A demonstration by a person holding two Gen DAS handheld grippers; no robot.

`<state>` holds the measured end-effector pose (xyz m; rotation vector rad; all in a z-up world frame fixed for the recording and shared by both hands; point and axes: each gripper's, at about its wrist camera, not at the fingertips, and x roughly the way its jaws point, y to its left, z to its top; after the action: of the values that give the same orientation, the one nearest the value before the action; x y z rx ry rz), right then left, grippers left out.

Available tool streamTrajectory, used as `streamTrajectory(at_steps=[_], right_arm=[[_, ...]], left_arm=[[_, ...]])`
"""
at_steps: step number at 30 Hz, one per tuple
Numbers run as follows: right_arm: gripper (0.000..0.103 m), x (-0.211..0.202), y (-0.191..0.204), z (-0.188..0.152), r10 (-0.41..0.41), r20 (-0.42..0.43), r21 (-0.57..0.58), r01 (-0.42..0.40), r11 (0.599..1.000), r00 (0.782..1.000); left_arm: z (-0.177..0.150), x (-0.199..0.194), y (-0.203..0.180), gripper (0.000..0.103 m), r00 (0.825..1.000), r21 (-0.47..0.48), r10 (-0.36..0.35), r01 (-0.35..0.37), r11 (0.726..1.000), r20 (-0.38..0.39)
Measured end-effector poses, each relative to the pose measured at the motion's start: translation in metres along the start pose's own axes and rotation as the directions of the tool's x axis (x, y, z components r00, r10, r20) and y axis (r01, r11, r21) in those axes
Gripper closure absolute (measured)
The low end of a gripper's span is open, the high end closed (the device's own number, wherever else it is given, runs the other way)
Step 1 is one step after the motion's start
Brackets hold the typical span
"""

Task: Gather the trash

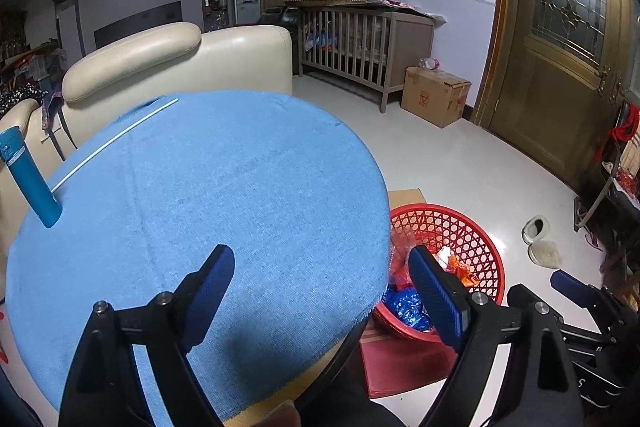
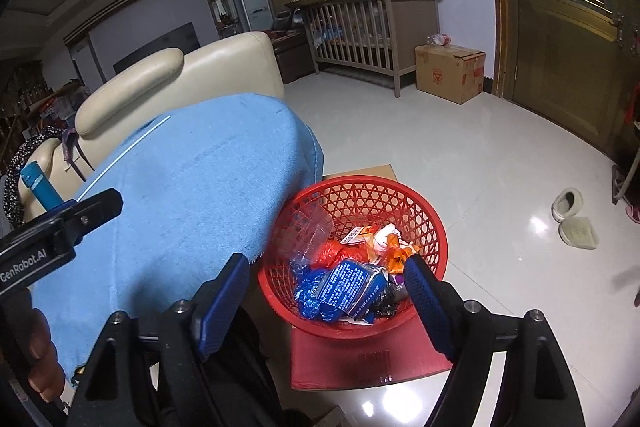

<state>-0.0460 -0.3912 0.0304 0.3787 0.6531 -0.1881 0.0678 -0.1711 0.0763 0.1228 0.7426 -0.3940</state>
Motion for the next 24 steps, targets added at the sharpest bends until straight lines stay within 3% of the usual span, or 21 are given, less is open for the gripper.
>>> streamTrajectory(at_steps=[24], right_arm=[[0.021, 0.0046, 0.0019, -0.0028, 0.003, -0.023, 0.003, -0.003, 1.0, 1.0]], left_arm=[[-0.0058, 0.0017, -0.0016, 0.012, 1.0, 0.008, -0.03, 0.03, 1.0, -0.009]])
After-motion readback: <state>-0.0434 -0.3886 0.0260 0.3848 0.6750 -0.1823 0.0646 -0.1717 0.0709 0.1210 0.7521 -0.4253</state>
